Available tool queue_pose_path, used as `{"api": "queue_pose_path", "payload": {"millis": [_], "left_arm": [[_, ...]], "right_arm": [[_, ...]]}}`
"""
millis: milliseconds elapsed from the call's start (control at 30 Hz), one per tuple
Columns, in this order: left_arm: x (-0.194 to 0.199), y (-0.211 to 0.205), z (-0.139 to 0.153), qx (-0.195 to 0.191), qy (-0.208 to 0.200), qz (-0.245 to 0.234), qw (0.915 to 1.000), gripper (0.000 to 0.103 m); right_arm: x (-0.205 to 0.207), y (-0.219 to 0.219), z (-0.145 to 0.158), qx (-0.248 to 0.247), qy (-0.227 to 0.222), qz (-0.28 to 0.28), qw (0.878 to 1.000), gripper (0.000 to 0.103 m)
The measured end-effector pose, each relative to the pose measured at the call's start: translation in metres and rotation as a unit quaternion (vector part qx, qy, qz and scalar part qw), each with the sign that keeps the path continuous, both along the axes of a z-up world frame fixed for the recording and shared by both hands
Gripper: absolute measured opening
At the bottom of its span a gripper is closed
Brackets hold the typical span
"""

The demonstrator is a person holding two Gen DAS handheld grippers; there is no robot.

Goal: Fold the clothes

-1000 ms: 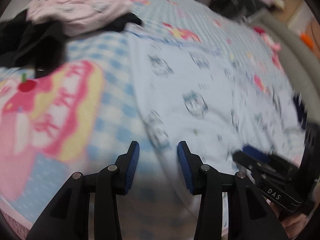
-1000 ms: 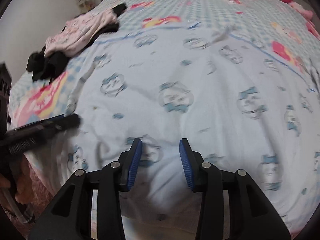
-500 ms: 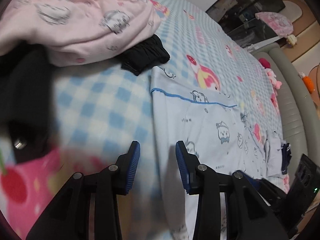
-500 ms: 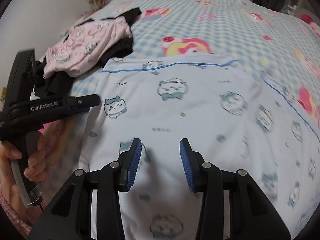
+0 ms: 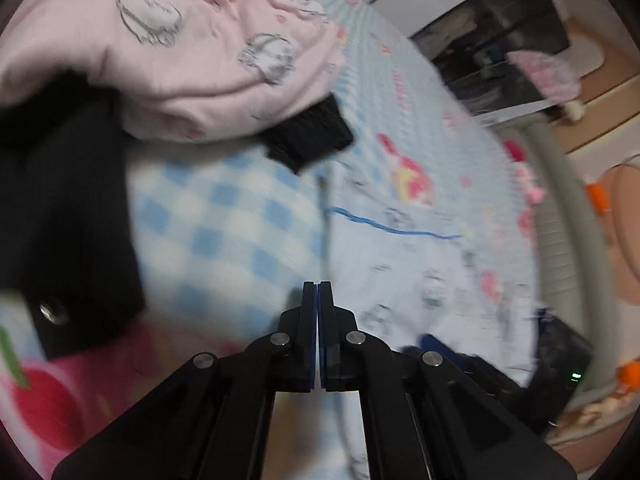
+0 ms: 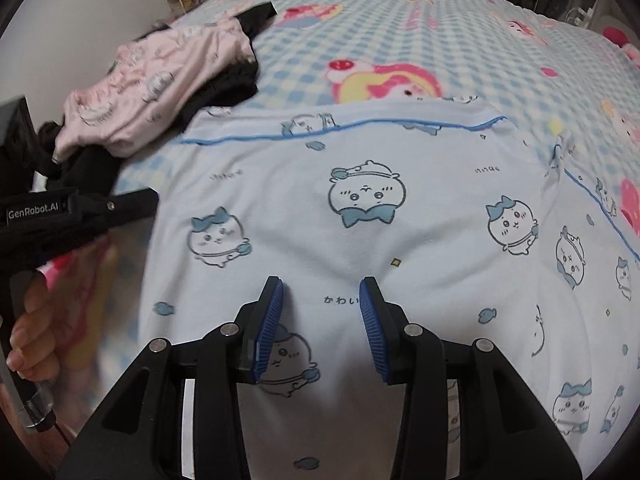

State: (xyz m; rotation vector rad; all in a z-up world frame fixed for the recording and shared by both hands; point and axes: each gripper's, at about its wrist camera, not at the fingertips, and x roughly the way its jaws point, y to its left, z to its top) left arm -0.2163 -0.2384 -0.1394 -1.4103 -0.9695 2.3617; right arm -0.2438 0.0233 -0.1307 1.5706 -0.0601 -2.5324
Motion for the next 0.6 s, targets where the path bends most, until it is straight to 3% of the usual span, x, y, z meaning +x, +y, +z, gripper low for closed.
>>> {"api": "queue_pose_path", "payload": {"millis": [33, 133, 200, 333, 367, 400, 600], "left_arm": [[0.0, 0.003, 0.0, 0.001, 0.002, -0.004, 1.0, 0.006], [-0.011, 0.01, -0.002, -0.011, 0.006, -0.009, 0.9999, 0.036], [-0.018, 0.016, -0.003, -0.018, 0.009, -0.012, 0.9997, 0.041], [-0.033, 0.026, -0.006, -0.037, 0.013, -0.018, 0.9991, 0.034], [-0.036, 0.03, -0.008, -0.06, 0.009, -0.017, 0.998, 0.017], [-0.038, 0.032, -0.009, -0.079, 0.006, -0.015, 0.9968, 0.009], [-0.035, 0.019, 0.001, -0.113, -0.001, 0.009, 0.9936, 0.007]], "right_arm": [[0.0, 0.0, 0.001, -0.004, 0.0, 0.0, 1.0, 0.041], [0.0, -0.001, 0.004, -0.016, 0.001, 0.0, 1.0, 0.041], [0.0, -0.001, 0.006, -0.024, 0.002, 0.001, 1.0, 0.041], [-0.007, -0.003, 0.001, -0.017, -0.009, 0.01, 1.0, 0.041], [-0.01, -0.004, -0.001, -0.013, -0.013, 0.013, 1.0, 0.042], [-0.012, -0.004, -0.004, -0.009, -0.017, 0.016, 1.0, 0.042], [-0.015, 0.001, -0.002, 0.011, -0.004, 0.005, 1.0, 0.04]]}}
